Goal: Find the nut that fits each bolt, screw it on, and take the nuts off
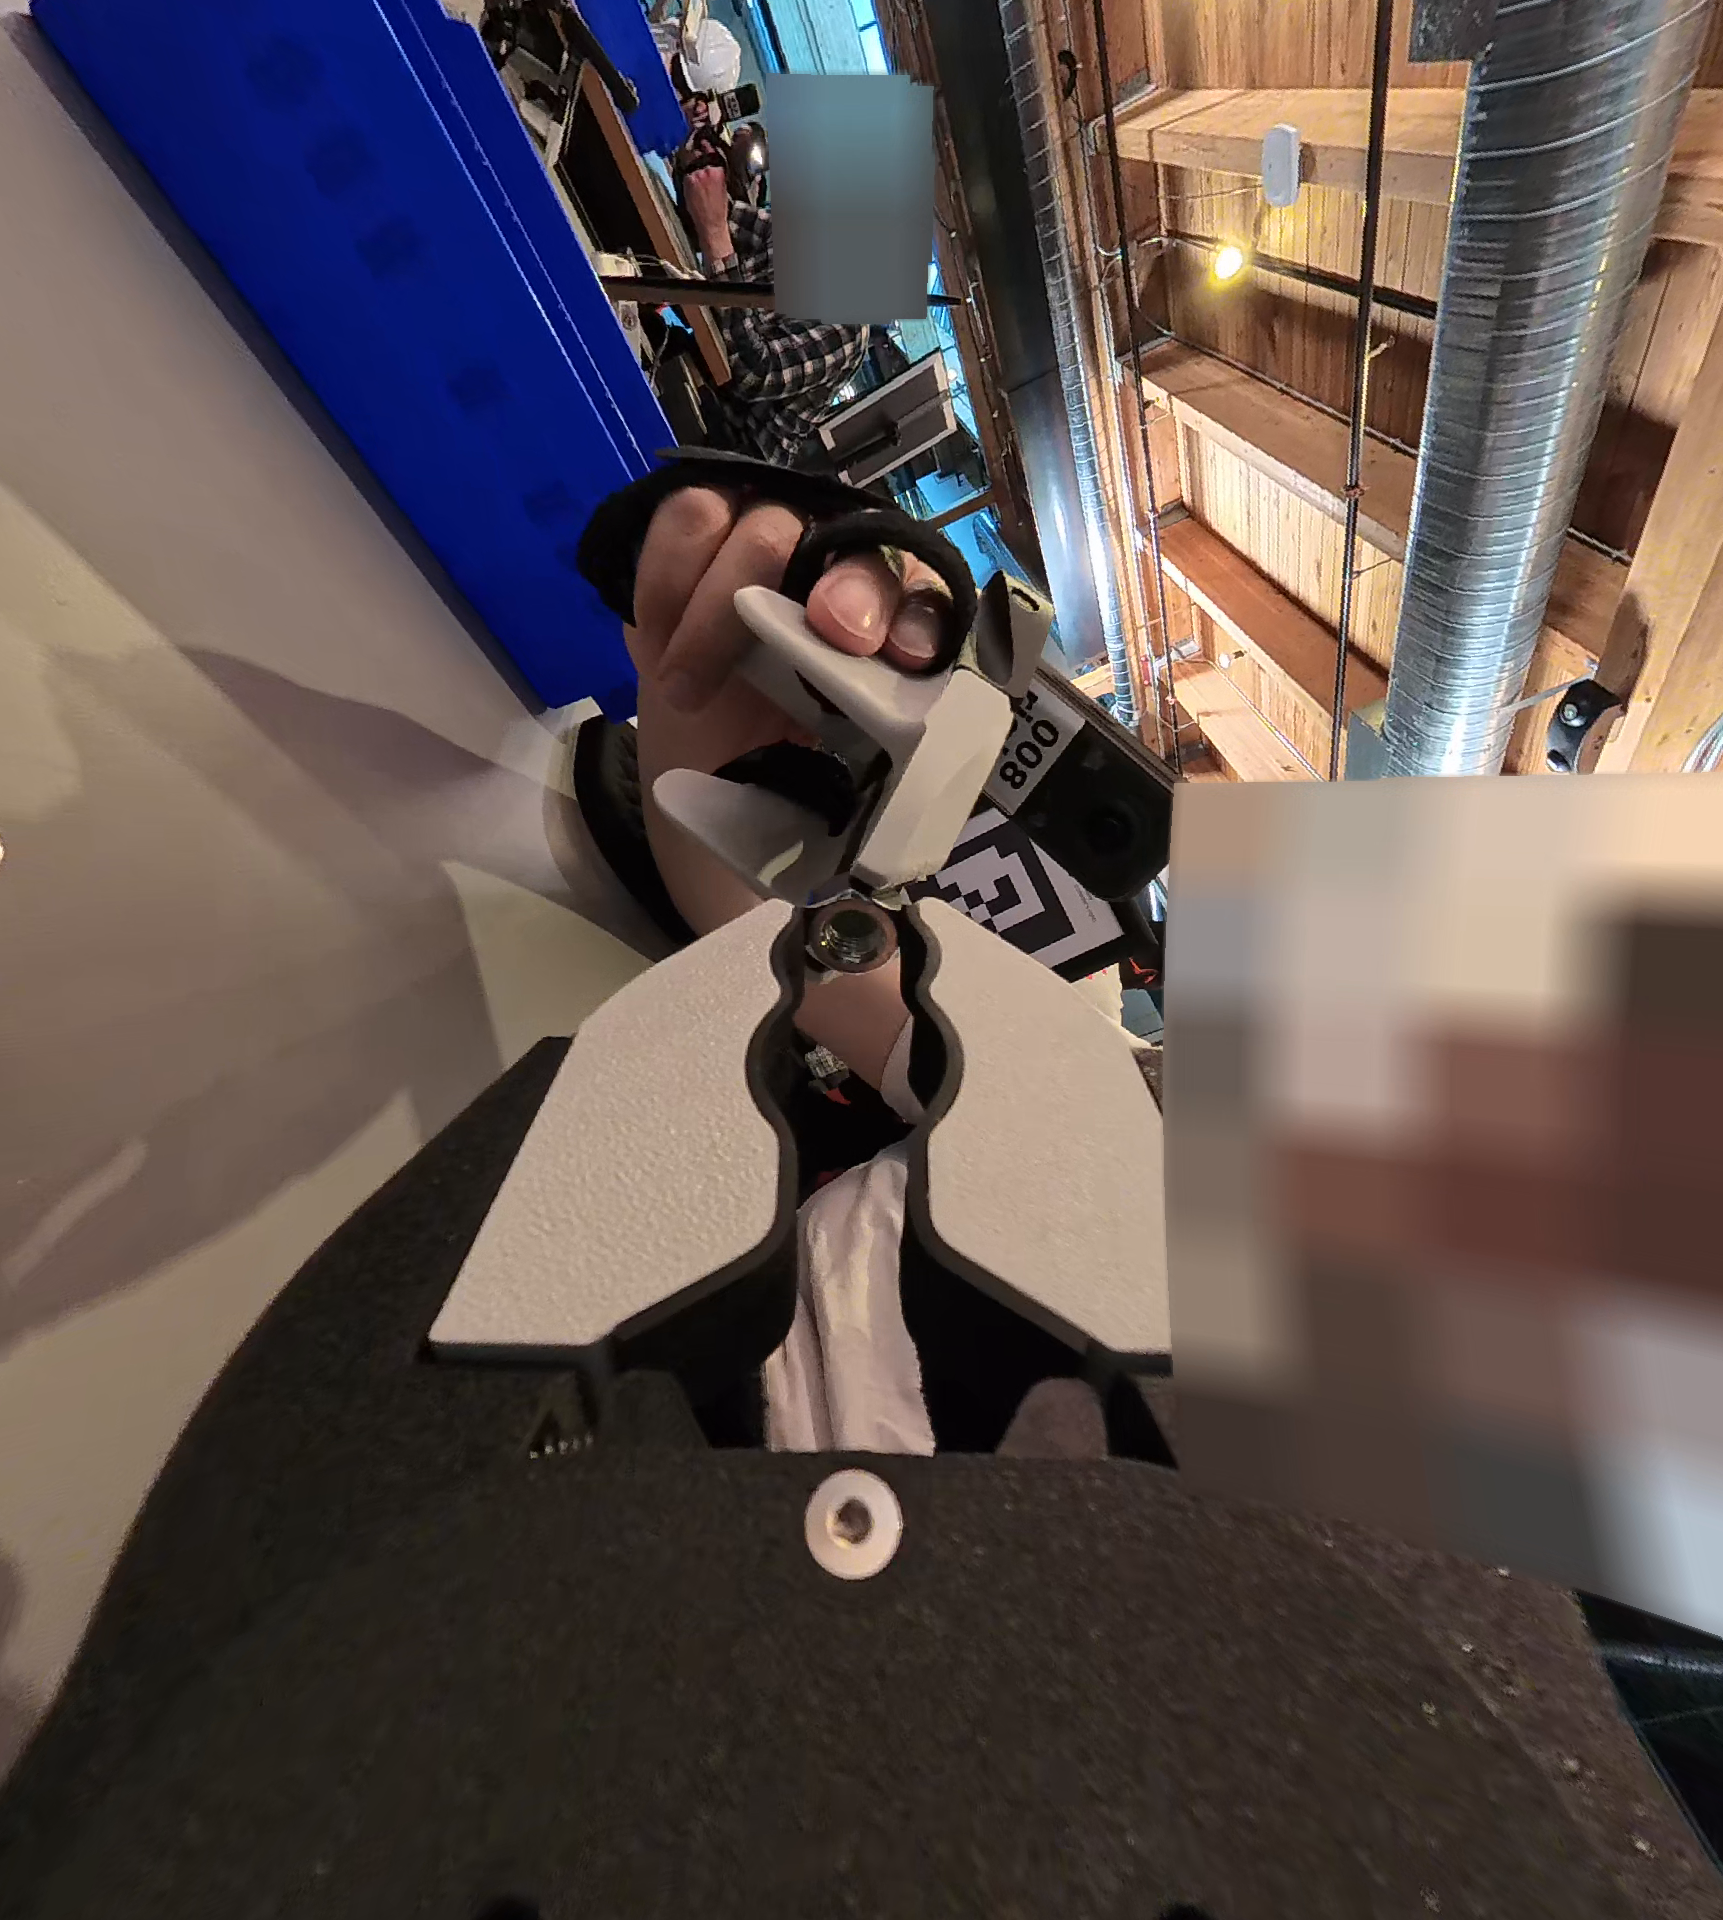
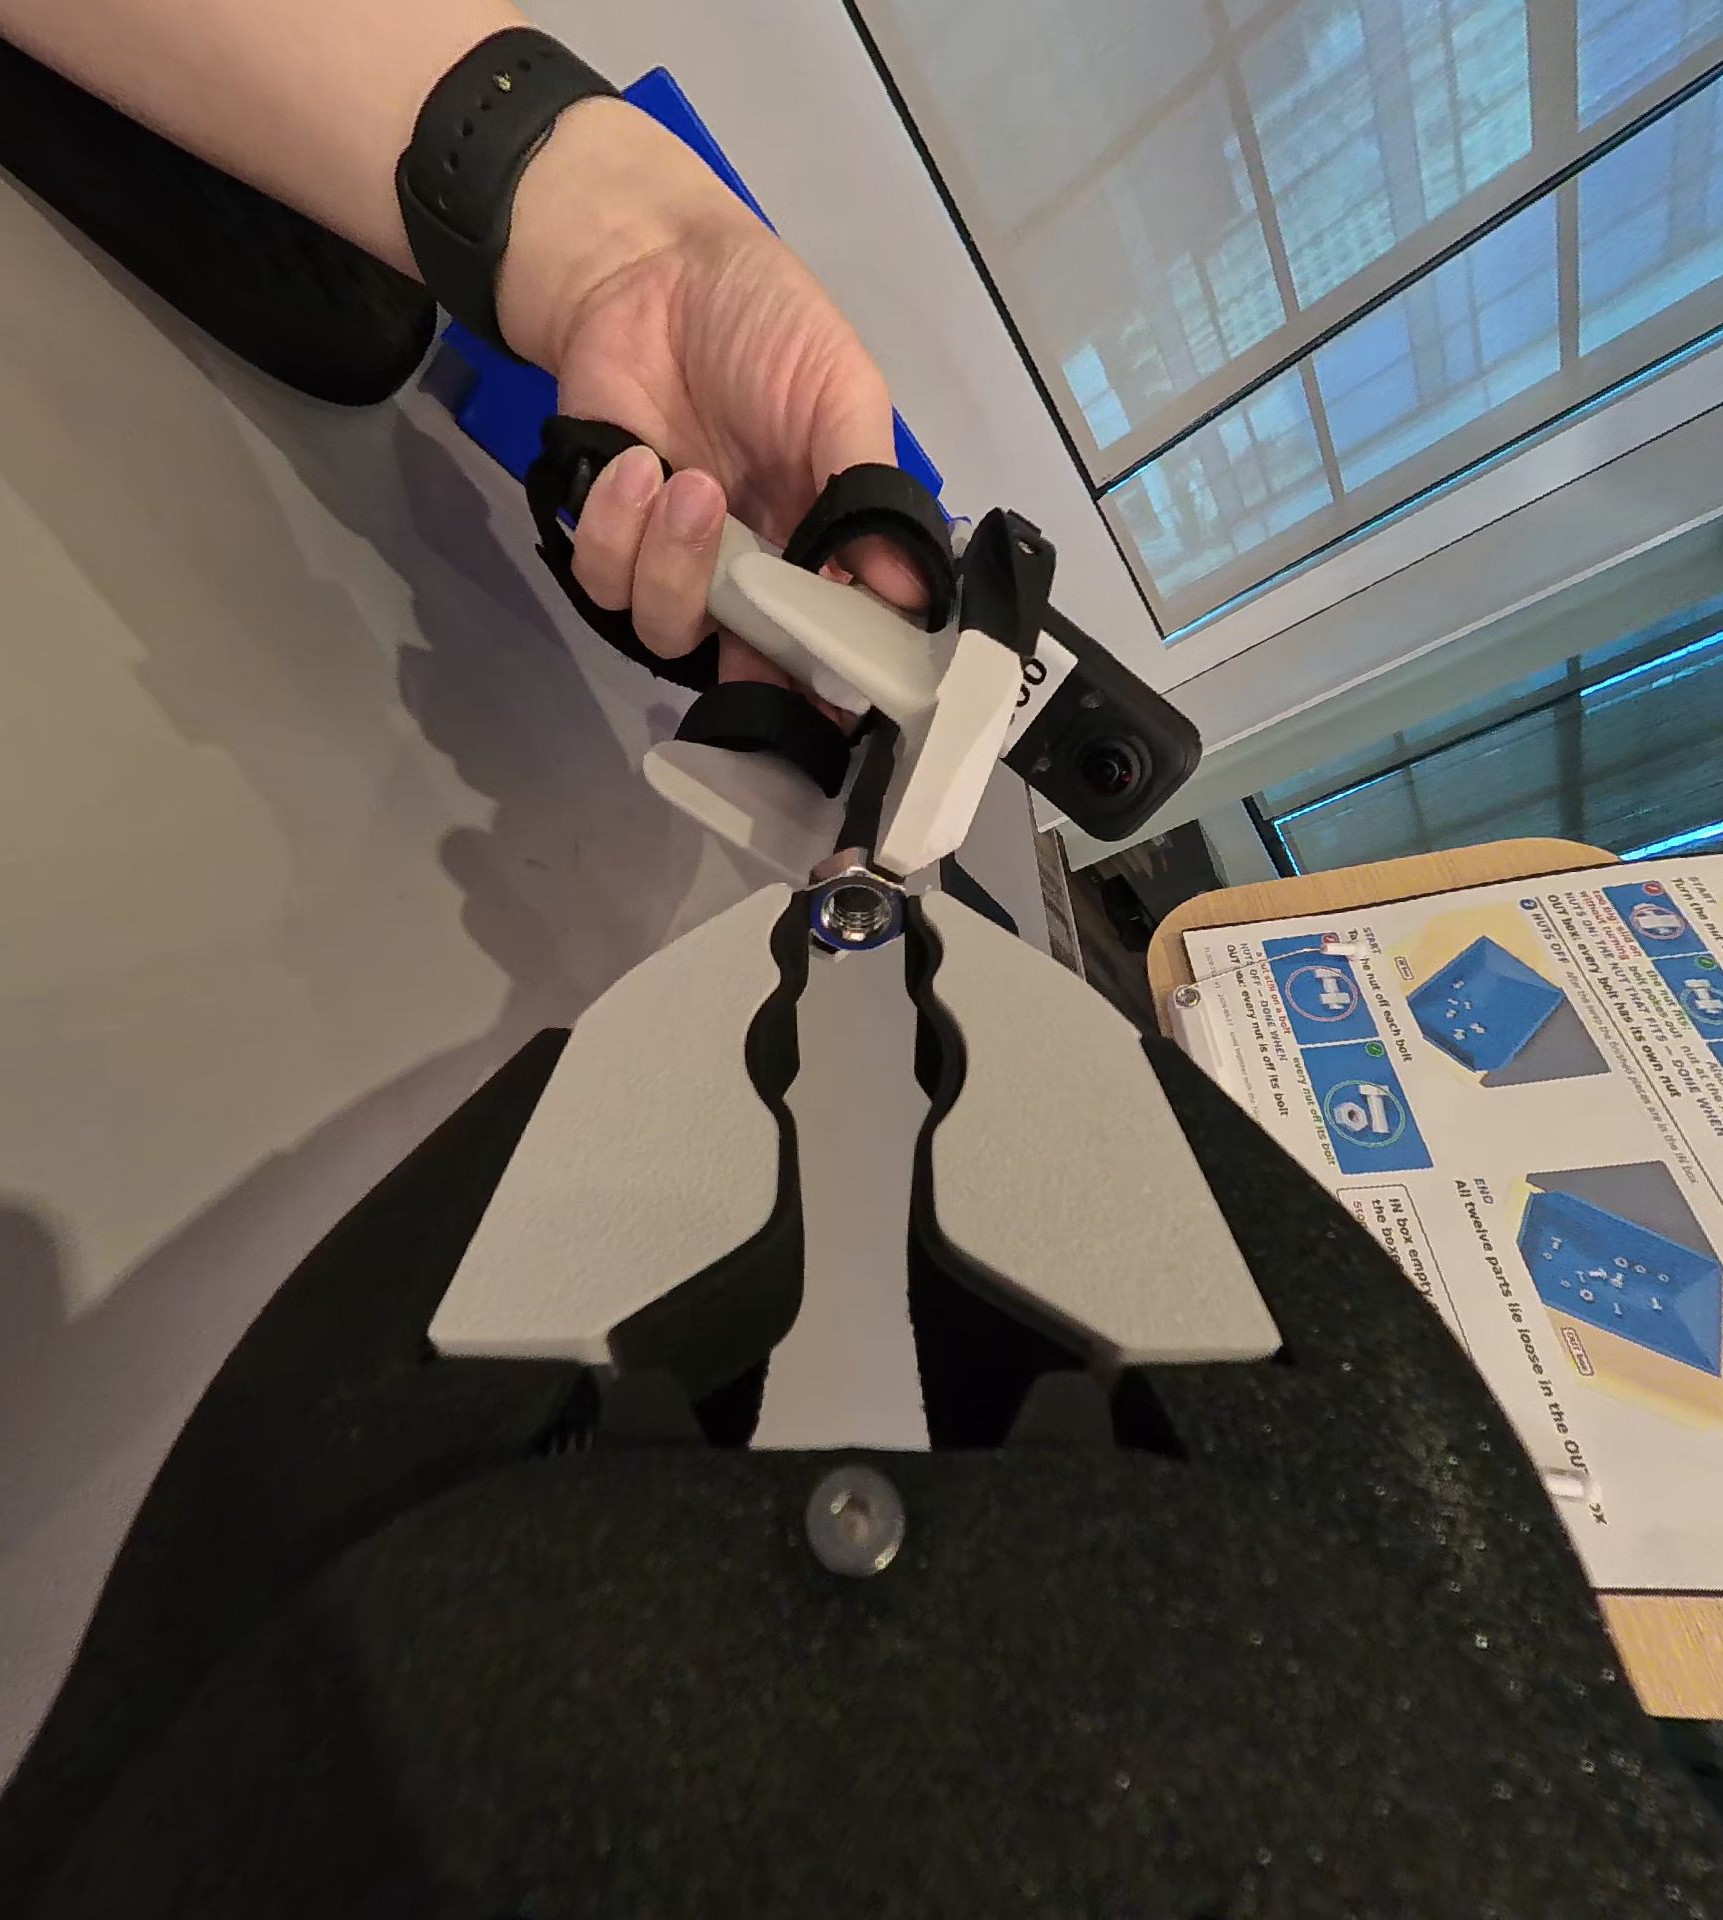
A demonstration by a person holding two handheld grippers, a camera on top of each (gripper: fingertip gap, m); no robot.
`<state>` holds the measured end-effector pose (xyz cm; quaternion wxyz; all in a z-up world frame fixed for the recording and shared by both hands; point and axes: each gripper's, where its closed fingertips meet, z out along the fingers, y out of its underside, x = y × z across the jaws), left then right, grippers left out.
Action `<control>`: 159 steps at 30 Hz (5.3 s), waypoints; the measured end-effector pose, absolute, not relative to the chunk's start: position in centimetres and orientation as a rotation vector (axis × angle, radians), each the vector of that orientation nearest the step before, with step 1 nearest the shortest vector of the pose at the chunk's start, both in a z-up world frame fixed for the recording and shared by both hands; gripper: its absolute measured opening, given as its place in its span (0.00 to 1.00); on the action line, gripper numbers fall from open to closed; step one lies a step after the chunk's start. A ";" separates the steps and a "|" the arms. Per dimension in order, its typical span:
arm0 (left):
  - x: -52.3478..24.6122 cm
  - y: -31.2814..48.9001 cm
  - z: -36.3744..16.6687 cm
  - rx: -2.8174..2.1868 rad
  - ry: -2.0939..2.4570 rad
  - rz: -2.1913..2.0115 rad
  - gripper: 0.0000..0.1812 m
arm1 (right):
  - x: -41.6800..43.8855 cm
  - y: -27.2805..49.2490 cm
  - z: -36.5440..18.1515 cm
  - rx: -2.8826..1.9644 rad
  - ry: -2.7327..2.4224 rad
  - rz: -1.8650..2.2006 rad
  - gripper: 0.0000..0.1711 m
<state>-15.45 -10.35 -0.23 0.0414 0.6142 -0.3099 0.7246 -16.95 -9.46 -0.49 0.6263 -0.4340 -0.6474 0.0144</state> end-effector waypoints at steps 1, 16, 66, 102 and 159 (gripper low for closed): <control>-15.5 -10.4 -0.2 1.870 -0.946 2.222 0.09 | -17.0 -9.5 -0.4 -0.990 -1.481 0.035 0.10; -15.7 -10.7 -0.2 1.817 -0.913 2.203 0.09 | -17.2 -9.9 -0.4 -1.001 -1.488 0.071 0.10; -15.0 -3.3 -13.5 2.711 -2.569 0.973 0.22 | -9.7 -3.8 -2.7 -1.354 -1.268 0.174 0.10; -12.3 -3.1 -14.7 2.722 -2.454 1.038 0.05 | -9.2 -3.1 -4.0 -1.414 -1.295 0.159 0.10; -16.4 -6.3 -12.5 2.448 -2.530 0.826 0.05 | -10.0 -5.7 -11.6 -1.979 -1.540 0.400 0.10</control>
